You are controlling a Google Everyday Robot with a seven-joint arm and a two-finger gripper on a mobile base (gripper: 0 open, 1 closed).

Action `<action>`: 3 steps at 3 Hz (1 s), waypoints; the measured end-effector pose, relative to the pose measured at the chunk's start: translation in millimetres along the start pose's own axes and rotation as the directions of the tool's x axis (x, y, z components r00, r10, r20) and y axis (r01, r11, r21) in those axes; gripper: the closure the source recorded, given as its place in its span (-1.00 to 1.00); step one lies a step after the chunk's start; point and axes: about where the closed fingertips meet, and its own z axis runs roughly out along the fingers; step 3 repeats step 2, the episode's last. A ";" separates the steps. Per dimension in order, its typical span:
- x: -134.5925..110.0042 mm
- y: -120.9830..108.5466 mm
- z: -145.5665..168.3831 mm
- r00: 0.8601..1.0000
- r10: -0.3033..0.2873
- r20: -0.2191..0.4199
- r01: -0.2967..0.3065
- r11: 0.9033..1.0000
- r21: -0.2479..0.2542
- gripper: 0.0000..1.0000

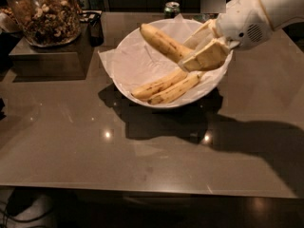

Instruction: Pick banana from white bowl

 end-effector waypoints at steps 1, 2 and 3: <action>0.8 32.2 -54.1 1.000 0.020 0.012 -0.021 0.994 0.104 1.00; 3.7 35.9 -63.5 1.000 0.029 0.009 -0.030 0.992 0.123 1.00; 3.7 35.9 -63.5 1.000 0.029 0.009 -0.030 0.992 0.123 1.00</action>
Offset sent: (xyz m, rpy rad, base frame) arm -0.0341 -0.0340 0.0274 0.0153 -0.0473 -0.0801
